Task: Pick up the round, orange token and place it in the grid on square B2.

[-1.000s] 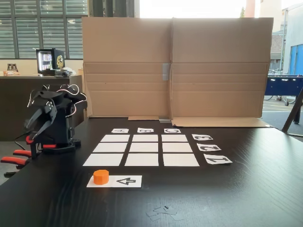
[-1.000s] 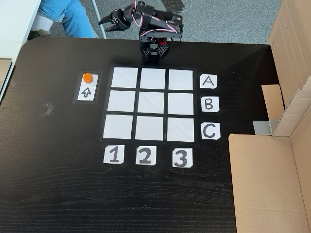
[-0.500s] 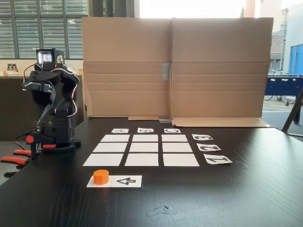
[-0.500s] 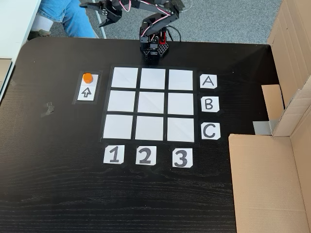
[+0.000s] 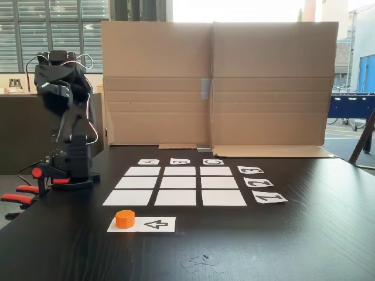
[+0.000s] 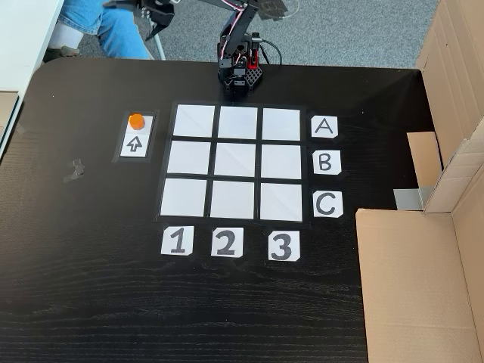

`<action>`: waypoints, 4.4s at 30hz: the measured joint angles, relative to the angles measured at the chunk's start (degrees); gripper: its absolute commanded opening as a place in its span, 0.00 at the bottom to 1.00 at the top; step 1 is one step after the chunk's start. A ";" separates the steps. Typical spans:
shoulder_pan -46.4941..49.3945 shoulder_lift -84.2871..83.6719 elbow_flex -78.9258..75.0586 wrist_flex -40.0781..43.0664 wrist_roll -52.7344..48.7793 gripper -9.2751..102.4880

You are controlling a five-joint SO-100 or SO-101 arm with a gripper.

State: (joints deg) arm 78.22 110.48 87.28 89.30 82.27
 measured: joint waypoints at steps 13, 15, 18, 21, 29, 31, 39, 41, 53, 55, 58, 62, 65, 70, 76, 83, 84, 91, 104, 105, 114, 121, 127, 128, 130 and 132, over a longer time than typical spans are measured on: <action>-5.71 -20.13 -11.25 0.09 -3.69 0.72; -6.50 -22.15 -11.34 0.09 -5.19 0.72; -7.29 -24.52 -11.87 0.09 -6.33 0.72; -8.26 -27.51 -13.01 0.09 -8.26 0.72; -10.72 -34.54 -16.17 0.09 -10.46 0.72; -11.69 -35.60 -16.17 0.09 -11.16 0.72; -16.00 -39.81 -17.84 0.09 -13.10 0.72; -17.23 -41.04 -18.90 0.09 -13.36 0.73; -22.32 -46.49 -20.92 0.09 -13.45 0.77; -22.85 -47.55 -21.45 0.00 -13.45 0.77; -23.03 -49.66 -23.47 -0.09 -13.01 0.77; -23.20 -52.56 -26.19 0.00 -12.39 0.77; -23.20 -53.70 -26.89 0.00 -12.13 0.77; -23.20 -55.55 -27.95 -0.44 -11.87 0.77; -23.20 -58.89 -30.76 -0.35 -11.69 0.77; -23.73 -61.17 -32.43 -0.70 -11.69 0.77; -23.82 -61.44 -32.52 -0.70 -11.69 0.77; -23.91 -62.67 -34.01 -1.14 -11.25 0.77; -24.26 -63.81 -34.10 -4.57 -9.84 0.09; -24.26 -64.07 -34.10 -4.83 -9.49 0.09; -24.26 -64.07 -34.63 -4.92 -9.14 0.09; -23.47 -56.69 -29.27 -8.44 -9.14 0.09; -24.43 -39.20 -22.32 -8.79 -9.05 0.09; -25.31 -36.21 -21.45 -8.79 -9.23 0.09; -27.51 -30.32 -19.86 -7.91 -9.93 0.09; -29.71 -24.96 -18.54 -6.86 -10.99 0.09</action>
State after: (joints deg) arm 48.52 85.52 68.73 82.44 71.28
